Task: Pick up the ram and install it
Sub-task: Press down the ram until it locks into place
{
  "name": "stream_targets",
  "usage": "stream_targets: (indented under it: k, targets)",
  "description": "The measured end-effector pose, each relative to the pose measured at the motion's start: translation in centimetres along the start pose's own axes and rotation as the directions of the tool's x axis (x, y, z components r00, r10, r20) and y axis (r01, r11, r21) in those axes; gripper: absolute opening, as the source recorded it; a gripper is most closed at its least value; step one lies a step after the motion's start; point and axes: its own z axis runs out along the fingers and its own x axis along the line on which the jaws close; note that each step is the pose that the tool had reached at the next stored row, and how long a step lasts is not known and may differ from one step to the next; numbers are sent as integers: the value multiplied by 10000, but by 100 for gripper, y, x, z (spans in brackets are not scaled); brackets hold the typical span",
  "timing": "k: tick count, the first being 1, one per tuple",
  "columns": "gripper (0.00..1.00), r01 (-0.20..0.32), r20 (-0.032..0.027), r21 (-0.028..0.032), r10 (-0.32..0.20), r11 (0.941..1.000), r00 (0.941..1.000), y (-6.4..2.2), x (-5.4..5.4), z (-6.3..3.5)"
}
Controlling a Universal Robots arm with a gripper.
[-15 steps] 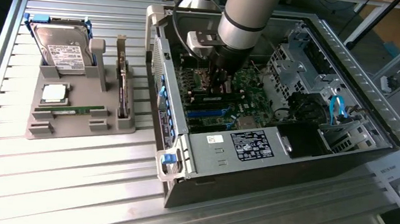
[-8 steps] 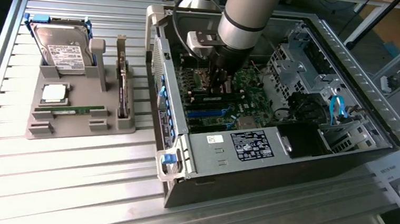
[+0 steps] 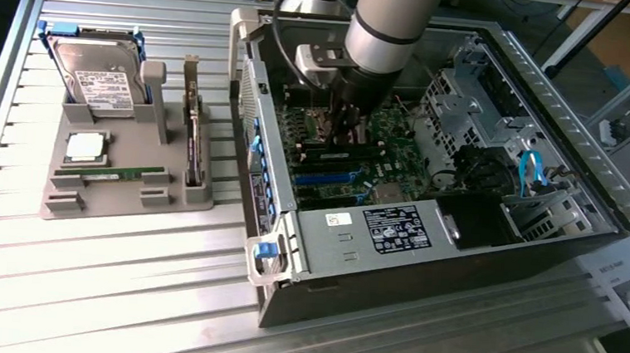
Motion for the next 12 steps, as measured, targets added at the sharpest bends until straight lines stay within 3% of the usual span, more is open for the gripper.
stream_targets:
  k: [12]
  targets:
    - [10, -1, -1, -1, 1, 10000, 10000, -11, -9, -256]
